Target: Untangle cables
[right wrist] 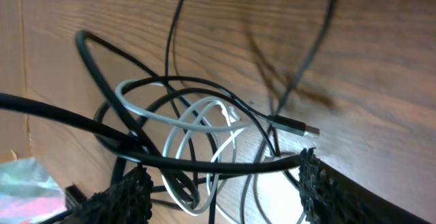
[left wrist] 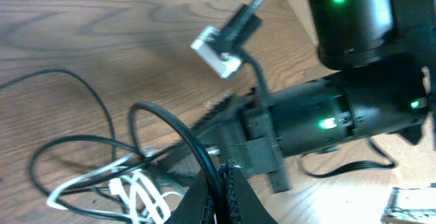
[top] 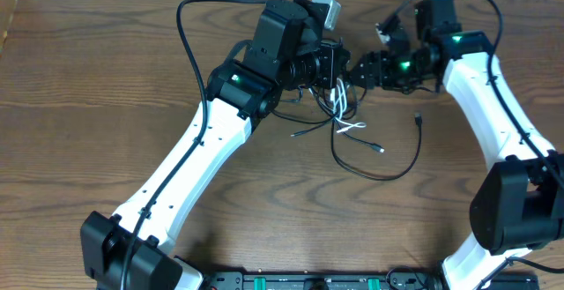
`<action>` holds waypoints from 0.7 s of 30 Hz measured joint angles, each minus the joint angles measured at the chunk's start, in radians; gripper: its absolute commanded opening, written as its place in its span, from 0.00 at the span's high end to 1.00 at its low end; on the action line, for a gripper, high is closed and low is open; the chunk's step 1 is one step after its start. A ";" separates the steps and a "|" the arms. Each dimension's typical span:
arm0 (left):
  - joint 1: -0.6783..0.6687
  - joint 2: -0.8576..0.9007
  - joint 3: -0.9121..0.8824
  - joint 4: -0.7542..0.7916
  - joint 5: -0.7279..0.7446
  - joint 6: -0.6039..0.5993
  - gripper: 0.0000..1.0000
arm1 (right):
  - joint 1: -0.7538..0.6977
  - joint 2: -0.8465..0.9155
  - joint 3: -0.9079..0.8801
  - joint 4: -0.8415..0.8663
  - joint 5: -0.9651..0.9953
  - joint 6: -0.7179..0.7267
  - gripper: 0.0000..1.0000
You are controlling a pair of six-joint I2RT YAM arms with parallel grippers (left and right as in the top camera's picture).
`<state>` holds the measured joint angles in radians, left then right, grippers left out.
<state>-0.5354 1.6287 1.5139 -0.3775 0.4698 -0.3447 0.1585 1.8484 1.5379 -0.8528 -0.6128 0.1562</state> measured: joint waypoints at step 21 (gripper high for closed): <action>0.182 -0.237 0.000 -0.042 0.179 -0.051 0.92 | 0.045 0.026 0.000 0.101 0.162 0.026 0.99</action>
<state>-0.3534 1.3922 1.5139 -0.4194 0.6487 -0.3954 0.2039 1.8748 1.5379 -0.7521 -0.4511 0.1825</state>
